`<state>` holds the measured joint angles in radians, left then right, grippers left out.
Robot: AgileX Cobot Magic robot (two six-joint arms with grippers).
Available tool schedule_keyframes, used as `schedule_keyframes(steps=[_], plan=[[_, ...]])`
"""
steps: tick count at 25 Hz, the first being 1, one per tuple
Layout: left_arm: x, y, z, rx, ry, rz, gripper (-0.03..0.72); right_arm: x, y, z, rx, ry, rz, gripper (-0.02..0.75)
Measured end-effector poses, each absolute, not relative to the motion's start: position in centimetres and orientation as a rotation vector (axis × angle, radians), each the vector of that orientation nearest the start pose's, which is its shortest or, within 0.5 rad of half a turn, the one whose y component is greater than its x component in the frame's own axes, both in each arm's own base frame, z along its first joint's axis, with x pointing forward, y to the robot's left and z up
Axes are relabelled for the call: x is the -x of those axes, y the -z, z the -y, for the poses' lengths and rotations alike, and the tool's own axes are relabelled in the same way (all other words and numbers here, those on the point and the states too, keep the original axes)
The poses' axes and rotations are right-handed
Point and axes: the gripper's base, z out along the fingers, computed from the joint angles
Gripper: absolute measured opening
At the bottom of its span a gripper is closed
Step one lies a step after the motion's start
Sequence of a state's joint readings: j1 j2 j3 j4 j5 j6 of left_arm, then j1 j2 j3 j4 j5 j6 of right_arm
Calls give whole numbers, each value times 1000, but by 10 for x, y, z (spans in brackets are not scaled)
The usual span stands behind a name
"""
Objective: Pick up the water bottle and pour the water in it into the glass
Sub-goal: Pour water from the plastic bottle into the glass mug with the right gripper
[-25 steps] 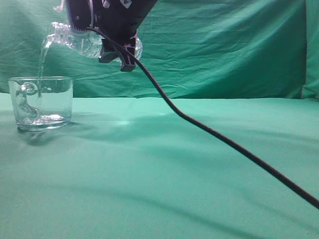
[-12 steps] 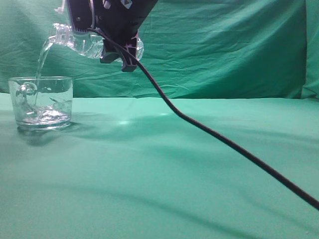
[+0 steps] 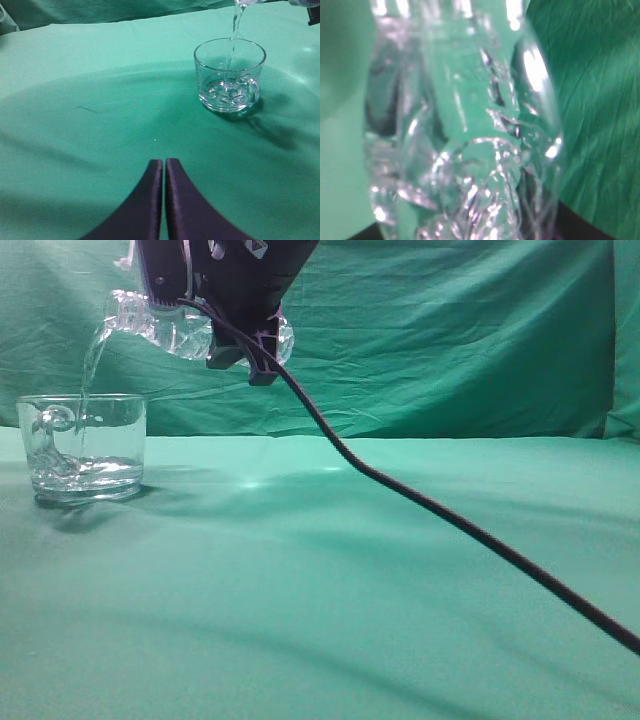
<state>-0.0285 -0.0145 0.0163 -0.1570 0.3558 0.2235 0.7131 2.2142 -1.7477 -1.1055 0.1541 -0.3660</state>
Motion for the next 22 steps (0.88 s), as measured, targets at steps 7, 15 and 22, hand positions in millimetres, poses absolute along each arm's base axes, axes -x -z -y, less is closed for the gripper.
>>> schedule_keyframes(steps=[7,15,22], plan=[[-52,-177,6,-134,17,-1832,0,-404,-214,-332,1766,586,-1073,306],[-52,-177,6,-134,17,-1832,0,-404,-214,-331,1724,558,-1143,306],[-52,-177,6,-134,17,-1832,0,-404,-213,-331,1431,298,-1458,306]])
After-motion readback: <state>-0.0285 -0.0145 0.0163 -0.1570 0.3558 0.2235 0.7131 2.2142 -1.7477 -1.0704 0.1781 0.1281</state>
